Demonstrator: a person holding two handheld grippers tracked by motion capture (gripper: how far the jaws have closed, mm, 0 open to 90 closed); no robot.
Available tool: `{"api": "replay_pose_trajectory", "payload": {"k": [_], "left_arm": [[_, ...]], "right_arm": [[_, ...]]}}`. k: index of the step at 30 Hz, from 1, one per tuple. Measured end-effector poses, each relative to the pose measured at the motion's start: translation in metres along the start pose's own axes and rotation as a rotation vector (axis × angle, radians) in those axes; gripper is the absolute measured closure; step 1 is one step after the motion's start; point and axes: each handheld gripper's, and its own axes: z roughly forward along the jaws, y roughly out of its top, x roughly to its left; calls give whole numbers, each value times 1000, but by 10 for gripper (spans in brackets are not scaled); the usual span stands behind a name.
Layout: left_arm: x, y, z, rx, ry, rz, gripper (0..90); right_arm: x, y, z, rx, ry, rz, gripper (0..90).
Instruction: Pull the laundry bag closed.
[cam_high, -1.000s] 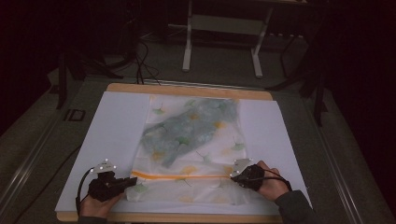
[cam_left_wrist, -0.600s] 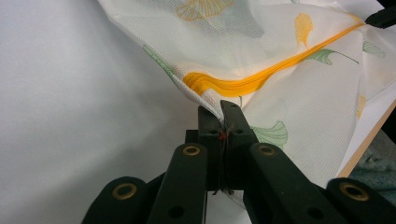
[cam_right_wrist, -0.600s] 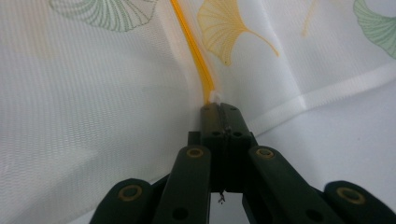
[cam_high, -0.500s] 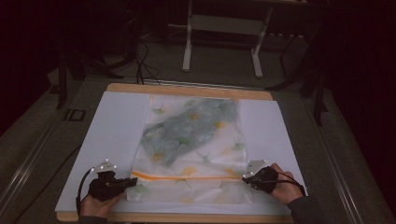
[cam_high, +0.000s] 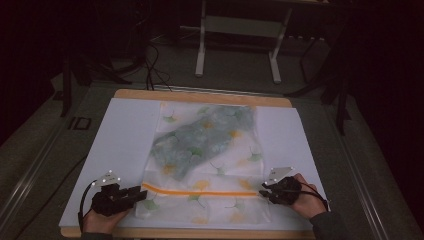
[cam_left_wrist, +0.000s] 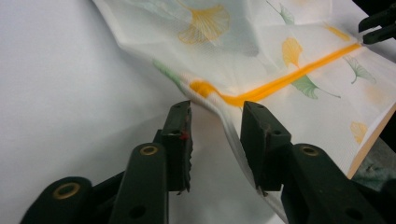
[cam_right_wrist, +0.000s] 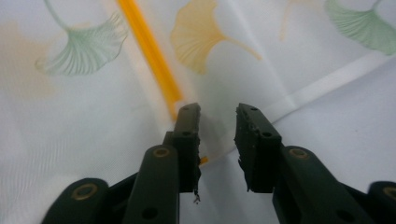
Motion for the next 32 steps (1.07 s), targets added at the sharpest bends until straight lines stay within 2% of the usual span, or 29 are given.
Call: {"api": "replay_pose_trajectory", "payload": {"k": [2, 5, 12, 16, 17, 19, 20, 21, 22, 25, 27, 29, 30, 31, 32], "left_arm": [[1, 0, -4, -19, 2, 1, 612], [3, 0, -7, -42, 20, -8, 610], [5, 0, -10, -70, 102, -2, 597], [6, 0, -10, -83, 163, 1, 598], [7, 0, -10, -85, 188, -4, 601], [9, 0, -9, -87, 219, -7, 601], [9, 1, -8, -89, 239, -1, 600], [10, 1, -6, -91, 261, 4, 591], [10, 1, -5, -92, 282, 11, 591], [13, 3, 1, -86, 349, 30, 580], [15, 4, 4, -81, 374, 28, 554], [18, 3, 6, -60, 398, 8, 532], [20, 3, 6, -62, 407, 5, 517], [21, 3, 6, -67, 423, 4, 501], [22, 4, 6, -75, 447, 2, 482]], "right_arm": [[-2, 0, -1, -22, 3, 25, 660], [-2, 0, -1, -27, 1, 32, 646], [-8, 0, -3, -65, -24, 80, 600], [-12, -2, -2, -71, -43, 120, 591], [-14, -4, 1, -72, -53, 149, 584], [-14, -4, 1, -74, -58, 159, 585], [-15, -5, 3, -79, -68, 172, 587], [-16, -7, 6, -75, -97, 190, 586], [-16, -7, 6, -75, -97, 190, 586], [-17, -11, 11, -98, -108, 239, 572], [-17, -13, 14, -107, -128, 284, 553], [-19, -16, 17, -123, -141, 323, 538], [-20, -20, 20, -136, -177, 367, 528], [-20, -21, 21, -144, -192, 388, 518], [-20, -21, 21, -144, -192, 388, 518]]}}
